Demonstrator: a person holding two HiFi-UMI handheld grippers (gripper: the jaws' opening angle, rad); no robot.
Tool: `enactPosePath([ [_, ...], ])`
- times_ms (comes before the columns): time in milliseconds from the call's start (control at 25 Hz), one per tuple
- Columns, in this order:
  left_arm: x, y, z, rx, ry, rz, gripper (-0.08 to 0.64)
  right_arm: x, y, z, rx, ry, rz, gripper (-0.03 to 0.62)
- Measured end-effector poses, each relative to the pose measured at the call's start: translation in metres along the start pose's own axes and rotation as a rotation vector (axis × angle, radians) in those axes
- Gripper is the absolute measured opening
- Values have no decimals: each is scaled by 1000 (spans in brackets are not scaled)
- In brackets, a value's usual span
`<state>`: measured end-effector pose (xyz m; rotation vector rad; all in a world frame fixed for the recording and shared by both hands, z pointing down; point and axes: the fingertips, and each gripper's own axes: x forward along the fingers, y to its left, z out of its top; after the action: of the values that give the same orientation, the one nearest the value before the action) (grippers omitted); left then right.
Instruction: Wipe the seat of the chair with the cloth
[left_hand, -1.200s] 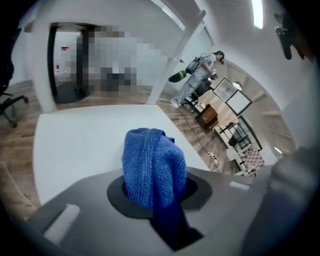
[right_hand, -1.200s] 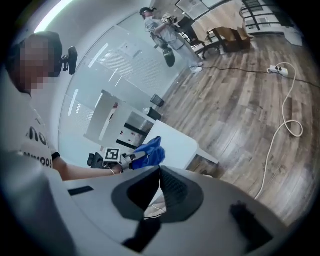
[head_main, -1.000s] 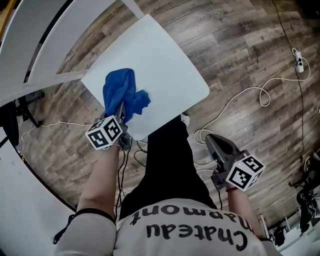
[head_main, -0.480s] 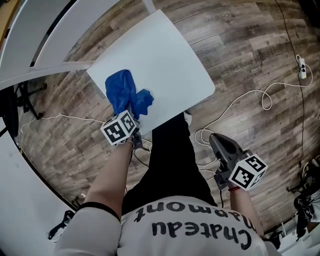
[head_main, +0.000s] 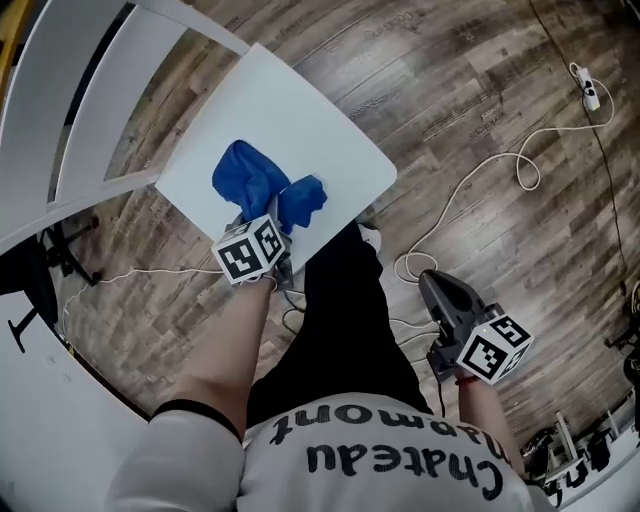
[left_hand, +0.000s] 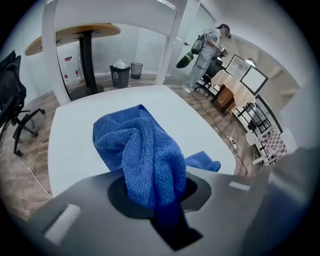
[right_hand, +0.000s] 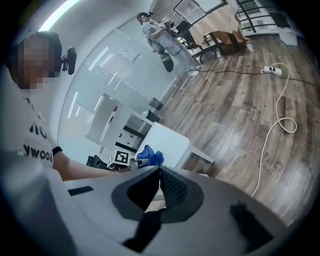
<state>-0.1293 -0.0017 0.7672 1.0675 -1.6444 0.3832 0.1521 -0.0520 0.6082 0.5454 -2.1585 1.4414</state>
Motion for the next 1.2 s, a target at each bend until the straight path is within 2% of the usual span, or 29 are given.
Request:
enactPosePath([
  [160,19,-36,23,24,-17,-45,89,-16,-16,-1,55,-56,-36,15],
  [440,53,-114,57,150,0,-183,89,-39,-33,-2,149,-159,-93,15],
  [760,77,-188,73,279,-9,-281,89,-59,-52,-10,220,-220,-139,15],
  [920,73,-216,76,346,-15,-385,89,-47,-44,-8,213,-201,-125,15],
  [1040,41,-234,76,423,-58,-492,89,-35,-33,-6,182,-161,-102,15],
  [1120,15,-228,67,494,-75,-534,88,-26,-25,-4,149,-125,-81,15],
  [1200,-10,-202,51,526,-71,-539,89,-16,-16,-3,106,-80,-55,15],
])
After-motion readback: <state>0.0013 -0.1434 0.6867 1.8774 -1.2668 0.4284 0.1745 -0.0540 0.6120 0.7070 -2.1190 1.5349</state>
